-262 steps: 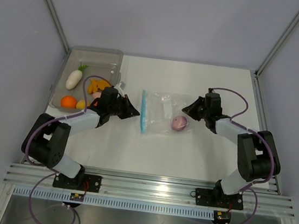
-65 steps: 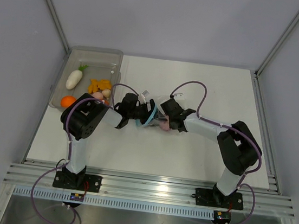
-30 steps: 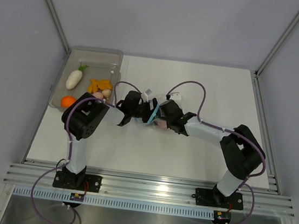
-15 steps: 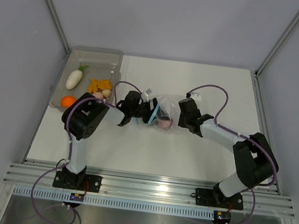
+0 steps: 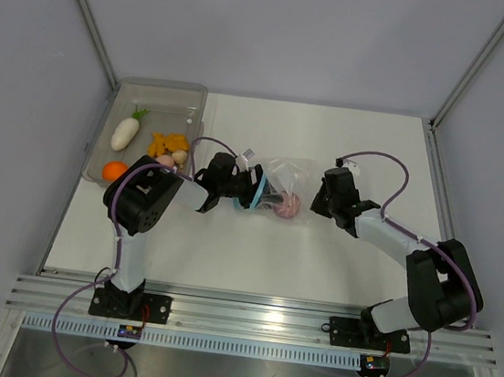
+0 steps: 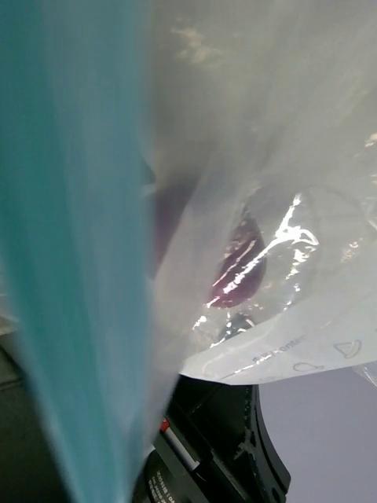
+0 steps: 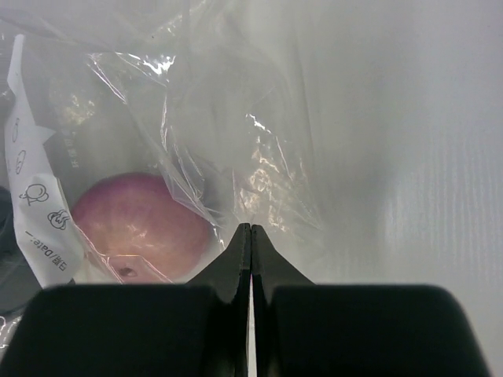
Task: Open the zip-top bag and remove the fake food
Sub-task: Adjust the fake vegetable in the zipper food storage bag.
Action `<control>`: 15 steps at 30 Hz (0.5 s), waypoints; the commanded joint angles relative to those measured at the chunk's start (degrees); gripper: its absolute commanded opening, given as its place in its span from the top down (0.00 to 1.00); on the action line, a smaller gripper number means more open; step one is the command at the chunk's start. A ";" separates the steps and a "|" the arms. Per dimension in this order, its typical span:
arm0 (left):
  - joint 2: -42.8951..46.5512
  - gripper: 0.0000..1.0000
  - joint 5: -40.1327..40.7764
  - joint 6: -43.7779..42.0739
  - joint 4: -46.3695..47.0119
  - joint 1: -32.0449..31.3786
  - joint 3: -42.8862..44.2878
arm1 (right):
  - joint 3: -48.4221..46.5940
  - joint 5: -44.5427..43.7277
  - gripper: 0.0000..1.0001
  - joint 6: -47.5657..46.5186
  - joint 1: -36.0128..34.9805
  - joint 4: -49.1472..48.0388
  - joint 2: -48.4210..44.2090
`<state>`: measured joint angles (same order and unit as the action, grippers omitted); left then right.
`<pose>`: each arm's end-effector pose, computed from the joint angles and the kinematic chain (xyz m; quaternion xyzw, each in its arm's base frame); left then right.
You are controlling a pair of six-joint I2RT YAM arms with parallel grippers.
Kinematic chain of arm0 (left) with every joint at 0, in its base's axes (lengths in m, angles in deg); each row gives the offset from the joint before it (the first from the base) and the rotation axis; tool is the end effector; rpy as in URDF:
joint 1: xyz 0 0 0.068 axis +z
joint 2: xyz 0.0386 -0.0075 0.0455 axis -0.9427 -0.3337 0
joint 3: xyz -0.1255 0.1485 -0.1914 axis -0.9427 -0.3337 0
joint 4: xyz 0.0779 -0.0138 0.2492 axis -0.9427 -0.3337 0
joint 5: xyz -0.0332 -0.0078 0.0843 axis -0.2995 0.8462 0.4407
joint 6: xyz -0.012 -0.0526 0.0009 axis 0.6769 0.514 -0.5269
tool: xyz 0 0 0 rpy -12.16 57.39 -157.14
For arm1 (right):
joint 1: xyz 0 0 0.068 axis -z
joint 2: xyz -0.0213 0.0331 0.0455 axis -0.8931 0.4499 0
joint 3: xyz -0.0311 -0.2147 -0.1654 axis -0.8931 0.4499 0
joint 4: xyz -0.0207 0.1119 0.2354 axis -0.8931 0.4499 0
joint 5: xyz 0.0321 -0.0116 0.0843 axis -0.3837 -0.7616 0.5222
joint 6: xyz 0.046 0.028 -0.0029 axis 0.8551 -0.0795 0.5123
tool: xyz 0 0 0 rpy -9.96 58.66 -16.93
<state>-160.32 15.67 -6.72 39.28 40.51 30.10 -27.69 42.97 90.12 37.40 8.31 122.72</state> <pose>0.3203 -0.2104 0.1178 -0.0408 0.8227 -0.5464 0.1515 0.2691 0.1235 0.1882 0.0795 0.9169 0.1125 0.3746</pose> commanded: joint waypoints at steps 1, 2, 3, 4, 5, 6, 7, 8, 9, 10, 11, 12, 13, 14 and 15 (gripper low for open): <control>1.45 0.27 -0.64 -0.31 2.53 0.20 -0.09 | -0.64 3.43 1.00 0.62 0.03 -3.04 -0.63; 1.54 0.23 -0.63 -0.57 2.36 0.20 -0.09 | -1.25 3.52 1.00 0.27 0.11 -2.60 -0.36; 1.54 0.22 -0.54 -0.57 2.27 0.20 -0.01 | -1.52 3.78 1.00 0.00 0.03 -2.51 0.08; 1.63 0.19 -0.54 -0.66 2.00 0.20 0.00 | -1.69 4.30 1.00 -0.08 0.11 -2.42 0.52; 1.71 0.16 -0.54 -0.84 1.92 0.20 0.00 | -1.69 4.57 1.00 -0.09 0.12 -2.95 0.78; 1.80 0.11 -0.54 -0.92 1.91 0.20 0.08 | -1.78 5.18 1.00 -0.09 0.12 -3.12 0.87; 1.80 0.09 -0.63 -1.01 2.00 0.20 0.17 | -1.78 5.45 1.00 -0.35 0.03 -3.30 1.05; 1.72 0.08 -0.63 -1.10 2.18 0.20 0.43 | -1.96 5.71 1.00 -0.35 0.11 -3.48 1.22; 1.63 0.01 -0.89 -1.10 2.27 0.20 0.52 | -2.05 6.41 1.00 -0.35 0.12 -3.65 1.40; 1.37 0.01 -0.90 -1.01 2.35 0.20 0.70 | -2.13 7.46 1.00 -0.70 0.03 -4.35 1.66; 1.36 0.01 -0.90 -1.01 2.35 0.20 0.79 | -2.22 7.47 1.00 -0.79 -0.06 -4.36 1.75; 1.10 0.01 -0.63 -1.01 2.18 0.20 0.87 | -2.48 8.08 1.00 -0.96 -0.15 -4.27 2.27; 0.93 0.01 -0.54 -1.01 2.09 0.20 0.96 | -2.66 8.26 1.00 -1.23 -0.23 -4.27 2.54; 0.84 0.01 -0.46 -0.93 2.18 0.12 0.96 | -2.92 8.44 1.00 -1.32 -0.58 -4.27 2.72; 0.75 0.01 -0.46 -0.93 2.00 0.12 1.05 | -3.01 8.87 1.00 -1.40 -0.76 -4.36 2.89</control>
<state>-160.32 15.71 -6.87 39.15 40.51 30.10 -28.33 49.61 89.74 37.33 6.93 125.08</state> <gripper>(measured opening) 0.987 0.009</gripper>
